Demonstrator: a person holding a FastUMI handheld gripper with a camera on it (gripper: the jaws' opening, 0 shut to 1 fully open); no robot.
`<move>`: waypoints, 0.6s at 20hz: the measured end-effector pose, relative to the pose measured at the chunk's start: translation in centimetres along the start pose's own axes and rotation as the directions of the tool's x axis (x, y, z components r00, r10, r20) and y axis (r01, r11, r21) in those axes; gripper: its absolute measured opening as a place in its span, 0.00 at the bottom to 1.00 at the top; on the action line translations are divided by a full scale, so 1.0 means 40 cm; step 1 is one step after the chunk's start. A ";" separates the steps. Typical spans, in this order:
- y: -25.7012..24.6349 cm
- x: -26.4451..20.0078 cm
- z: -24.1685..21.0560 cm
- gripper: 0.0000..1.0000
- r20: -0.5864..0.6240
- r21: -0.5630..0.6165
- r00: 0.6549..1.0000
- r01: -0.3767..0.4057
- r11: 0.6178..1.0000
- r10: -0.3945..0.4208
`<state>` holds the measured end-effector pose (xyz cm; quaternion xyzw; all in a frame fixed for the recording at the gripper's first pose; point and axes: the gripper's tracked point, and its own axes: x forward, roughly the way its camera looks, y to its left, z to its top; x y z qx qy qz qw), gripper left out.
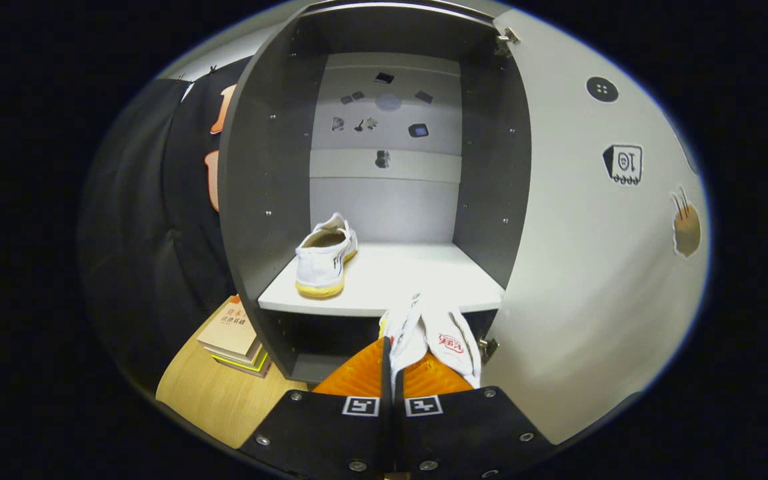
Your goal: Open the shoe cabinet door, grab the shoes and put them into the shoe cabinet, then close the shoe cabinet door.
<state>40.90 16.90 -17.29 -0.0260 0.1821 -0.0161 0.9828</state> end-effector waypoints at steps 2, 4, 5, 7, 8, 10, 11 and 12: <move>-0.001 0.034 0.040 0.00 0.002 -0.017 1.000 -0.006 1.000 0.006; -0.001 0.087 0.079 0.00 0.009 -0.032 1.000 -0.013 0.999 0.013; -0.003 0.115 0.091 0.00 -0.004 -0.038 1.000 -0.016 0.999 0.016; -0.005 0.178 0.110 0.00 -0.020 -0.053 0.999 -0.037 0.998 0.036; -0.008 0.213 0.118 0.00 -0.027 -0.049 0.999 -0.045 0.998 0.044; -0.011 0.278 0.129 0.00 -0.039 -0.028 0.998 -0.055 0.998 0.054; -0.012 0.310 0.136 0.00 -0.042 -0.023 0.997 -0.062 0.998 0.061; -0.011 0.341 0.145 0.00 -0.045 -0.014 0.997 -0.068 0.998 0.067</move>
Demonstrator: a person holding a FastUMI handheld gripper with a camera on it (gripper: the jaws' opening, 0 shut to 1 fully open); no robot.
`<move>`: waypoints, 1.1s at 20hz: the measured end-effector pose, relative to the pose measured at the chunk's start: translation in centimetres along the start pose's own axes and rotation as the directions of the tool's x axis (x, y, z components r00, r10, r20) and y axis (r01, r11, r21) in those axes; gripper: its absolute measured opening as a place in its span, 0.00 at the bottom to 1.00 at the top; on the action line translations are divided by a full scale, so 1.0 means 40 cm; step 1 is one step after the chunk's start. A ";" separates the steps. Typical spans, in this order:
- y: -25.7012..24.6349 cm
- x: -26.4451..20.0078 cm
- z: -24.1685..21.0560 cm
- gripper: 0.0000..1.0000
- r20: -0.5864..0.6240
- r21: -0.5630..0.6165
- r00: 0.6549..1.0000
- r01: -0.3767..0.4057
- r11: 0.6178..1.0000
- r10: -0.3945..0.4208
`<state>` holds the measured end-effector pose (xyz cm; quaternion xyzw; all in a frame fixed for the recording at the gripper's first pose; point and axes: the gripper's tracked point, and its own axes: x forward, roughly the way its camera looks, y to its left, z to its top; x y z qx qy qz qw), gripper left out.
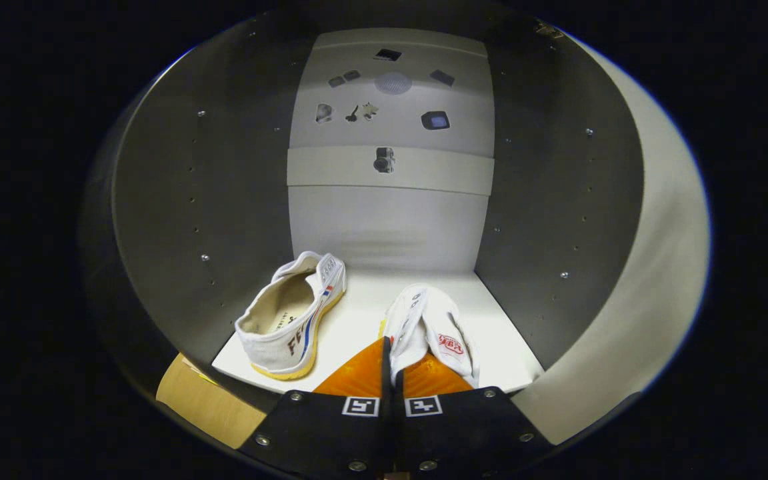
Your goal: Open the shoe cabinet door, grab the shoes and put them into the shoe cabinet, then close the shoe cabinet door.
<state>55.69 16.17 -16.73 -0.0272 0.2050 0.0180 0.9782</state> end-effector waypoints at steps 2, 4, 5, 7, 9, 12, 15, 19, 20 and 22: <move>-0.004 0.054 0.024 0.00 0.001 0.011 1.000 -0.005 1.000 0.005; -0.004 0.107 0.042 0.00 0.001 0.013 1.000 -0.017 1.000 0.017; -0.004 0.128 0.049 0.00 -0.001 0.011 1.000 -0.019 1.000 0.019; -0.001 0.168 0.062 0.00 0.002 0.009 1.000 -0.027 1.000 0.027; 0.005 0.198 0.070 0.00 0.005 0.001 0.999 -0.034 0.999 0.034; 0.012 0.232 0.073 0.00 0.005 -0.022 0.999 -0.038 0.999 0.038; 0.024 0.249 0.064 0.00 -0.004 -0.026 0.999 -0.052 0.998 0.052; 0.029 0.252 0.059 0.01 -0.008 -0.015 0.998 -0.058 0.998 0.057; 0.030 0.254 0.057 0.03 -0.012 -0.002 0.998 -0.060 0.998 0.060; 0.033 0.253 0.057 0.08 -0.016 0.005 0.998 -0.063 0.998 0.063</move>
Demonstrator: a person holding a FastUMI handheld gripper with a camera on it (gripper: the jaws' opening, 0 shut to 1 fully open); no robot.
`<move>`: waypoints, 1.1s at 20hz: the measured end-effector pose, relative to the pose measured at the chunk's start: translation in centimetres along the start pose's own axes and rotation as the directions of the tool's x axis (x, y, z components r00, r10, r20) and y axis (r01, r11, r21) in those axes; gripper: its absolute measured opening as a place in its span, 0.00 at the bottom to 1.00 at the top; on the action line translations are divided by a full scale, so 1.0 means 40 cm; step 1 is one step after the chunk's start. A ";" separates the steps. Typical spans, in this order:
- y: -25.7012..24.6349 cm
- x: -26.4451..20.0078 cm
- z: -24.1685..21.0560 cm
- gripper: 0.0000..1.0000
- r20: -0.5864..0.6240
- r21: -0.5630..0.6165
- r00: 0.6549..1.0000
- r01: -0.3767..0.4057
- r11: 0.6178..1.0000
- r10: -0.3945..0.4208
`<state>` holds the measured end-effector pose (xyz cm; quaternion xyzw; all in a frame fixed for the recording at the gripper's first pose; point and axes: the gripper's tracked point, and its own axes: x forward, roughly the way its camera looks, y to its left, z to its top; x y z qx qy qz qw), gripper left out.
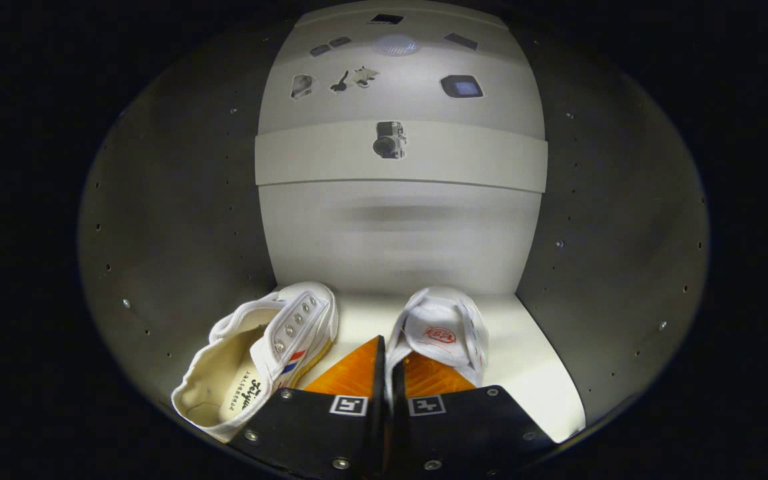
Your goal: Open the shoe cabinet door, grab the shoes and put them into the shoe cabinet, then close the shoe cabinet door.
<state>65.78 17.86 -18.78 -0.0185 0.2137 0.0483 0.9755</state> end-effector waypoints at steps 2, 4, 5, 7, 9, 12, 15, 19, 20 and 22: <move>0.009 -0.014 0.003 0.16 0.006 -0.016 1.000 -0.002 1.000 0.002; 0.027 -0.039 0.006 0.31 0.017 -0.032 1.000 -0.011 0.999 0.011; 0.037 -0.054 0.008 0.42 0.021 -0.042 1.000 -0.015 0.999 0.016; 0.031 -0.082 0.006 0.66 0.029 -0.070 1.000 0.011 0.997 -0.009; 0.035 -0.122 0.014 0.77 0.053 -0.061 0.999 0.013 0.998 -0.010; 0.030 -0.194 0.027 0.92 0.080 -0.040 0.997 0.025 0.999 -0.021; 0.021 -0.283 0.025 0.94 0.099 -0.033 0.994 0.058 0.998 -0.054; 0.037 -0.432 -0.009 0.94 0.100 -0.007 0.992 0.072 0.997 -0.071; 0.040 -0.475 -0.022 0.93 0.096 0.000 0.992 0.076 0.997 -0.076; 0.046 -0.566 -0.039 0.93 0.101 0.020 0.991 0.085 0.996 -0.086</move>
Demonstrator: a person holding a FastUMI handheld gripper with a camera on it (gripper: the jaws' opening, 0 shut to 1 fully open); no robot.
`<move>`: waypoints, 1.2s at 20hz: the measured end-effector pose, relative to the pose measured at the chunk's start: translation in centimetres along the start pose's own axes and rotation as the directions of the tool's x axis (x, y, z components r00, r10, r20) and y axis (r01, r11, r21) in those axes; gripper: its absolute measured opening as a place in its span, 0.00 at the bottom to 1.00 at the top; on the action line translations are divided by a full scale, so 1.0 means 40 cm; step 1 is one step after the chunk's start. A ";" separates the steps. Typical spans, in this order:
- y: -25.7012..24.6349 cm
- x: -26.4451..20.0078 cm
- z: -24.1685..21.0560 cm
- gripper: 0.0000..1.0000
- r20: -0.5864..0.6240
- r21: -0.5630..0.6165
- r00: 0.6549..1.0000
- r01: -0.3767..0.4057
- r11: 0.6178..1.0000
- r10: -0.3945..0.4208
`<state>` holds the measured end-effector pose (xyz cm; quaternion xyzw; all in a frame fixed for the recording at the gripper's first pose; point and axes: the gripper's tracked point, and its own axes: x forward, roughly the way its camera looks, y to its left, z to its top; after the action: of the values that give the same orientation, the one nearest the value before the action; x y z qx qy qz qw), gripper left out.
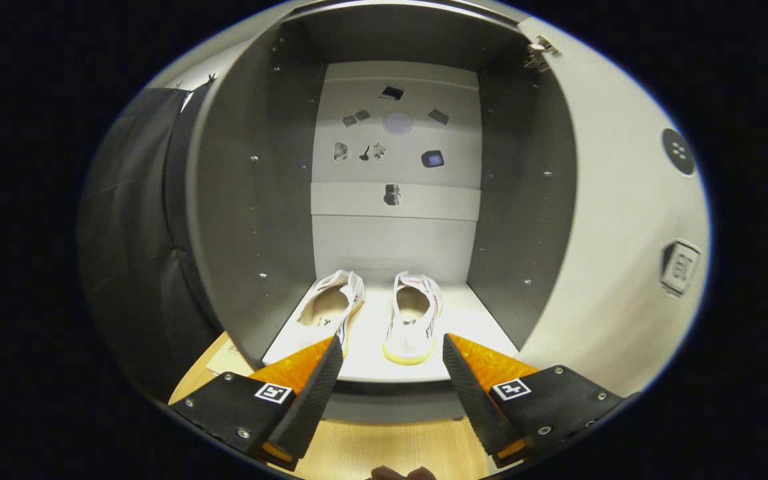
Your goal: Open the shoe cabinet door, grab the shoes and put them into the shoe cabinet, then close the shoe cabinet door.
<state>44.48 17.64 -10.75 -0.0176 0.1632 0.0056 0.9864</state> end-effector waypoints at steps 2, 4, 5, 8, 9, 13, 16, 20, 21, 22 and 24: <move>0.004 -0.093 -0.016 0.93 -0.009 0.020 1.000 -0.008 1.000 0.008; -0.003 -0.176 -0.020 0.94 -0.005 0.020 1.000 -0.007 1.000 0.007; -0.010 -0.214 -0.018 0.94 0.005 0.019 1.000 -0.004 1.000 0.004; -0.024 -0.313 -0.020 0.93 0.031 0.015 0.999 -0.020 1.000 0.020; -0.026 -0.344 -0.028 0.93 0.036 -0.002 0.999 -0.036 0.999 0.036; -0.048 -0.480 -0.075 0.94 0.053 -0.054 0.993 -0.106 0.993 0.109; -0.104 -0.602 -0.118 0.94 0.055 -0.074 0.984 -0.167 0.983 0.171; -0.196 -0.731 -0.160 0.94 0.074 -0.033 0.965 -0.250 0.968 0.252; -0.233 -0.755 -0.161 0.94 0.084 -0.023 0.963 -0.253 0.967 0.254; -0.270 -0.774 -0.165 0.94 0.089 -0.010 0.963 -0.254 0.967 0.254; -0.344 -0.796 -0.164 0.93 0.107 0.026 0.965 -0.245 0.969 0.241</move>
<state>12.48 3.47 -6.26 0.0219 0.1132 0.1243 0.9855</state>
